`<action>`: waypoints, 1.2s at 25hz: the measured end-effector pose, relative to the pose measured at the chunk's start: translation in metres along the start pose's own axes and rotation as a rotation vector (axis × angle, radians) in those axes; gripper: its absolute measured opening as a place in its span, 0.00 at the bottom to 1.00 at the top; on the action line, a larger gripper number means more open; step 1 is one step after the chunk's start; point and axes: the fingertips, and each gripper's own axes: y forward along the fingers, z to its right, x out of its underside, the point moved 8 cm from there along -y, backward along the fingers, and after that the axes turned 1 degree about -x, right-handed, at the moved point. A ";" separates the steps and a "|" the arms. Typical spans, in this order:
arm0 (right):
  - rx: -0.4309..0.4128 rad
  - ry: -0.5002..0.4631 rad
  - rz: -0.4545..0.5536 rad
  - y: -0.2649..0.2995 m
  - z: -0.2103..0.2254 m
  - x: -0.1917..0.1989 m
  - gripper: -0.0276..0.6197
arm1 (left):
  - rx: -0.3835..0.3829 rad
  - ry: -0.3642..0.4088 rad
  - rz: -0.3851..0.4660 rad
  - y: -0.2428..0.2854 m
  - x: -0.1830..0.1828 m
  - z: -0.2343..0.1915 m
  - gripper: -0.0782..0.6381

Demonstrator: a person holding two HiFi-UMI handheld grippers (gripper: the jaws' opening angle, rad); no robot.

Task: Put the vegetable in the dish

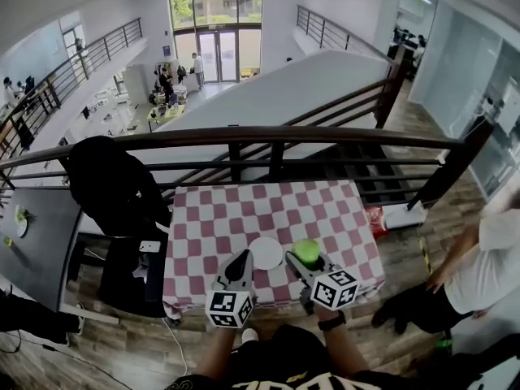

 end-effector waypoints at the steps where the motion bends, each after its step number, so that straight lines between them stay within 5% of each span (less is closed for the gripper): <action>1: 0.005 0.006 -0.012 0.009 -0.007 0.009 0.33 | -0.002 -0.019 -0.007 -0.006 0.006 -0.016 0.13; 7: 0.021 0.049 -0.128 0.048 -0.024 0.053 0.33 | -0.013 -0.071 -0.087 -0.024 0.034 -0.070 0.13; 16: 0.015 0.177 -0.211 0.089 0.031 0.119 0.33 | -0.073 -0.124 -0.181 0.002 0.085 -0.098 0.13; 22: -0.077 0.379 -0.301 0.114 0.059 0.171 0.33 | -0.105 -0.154 -0.279 0.015 0.110 -0.108 0.13; 30: -0.198 0.449 -0.372 0.177 0.077 0.207 0.33 | -0.147 -0.189 -0.356 0.025 0.140 -0.114 0.13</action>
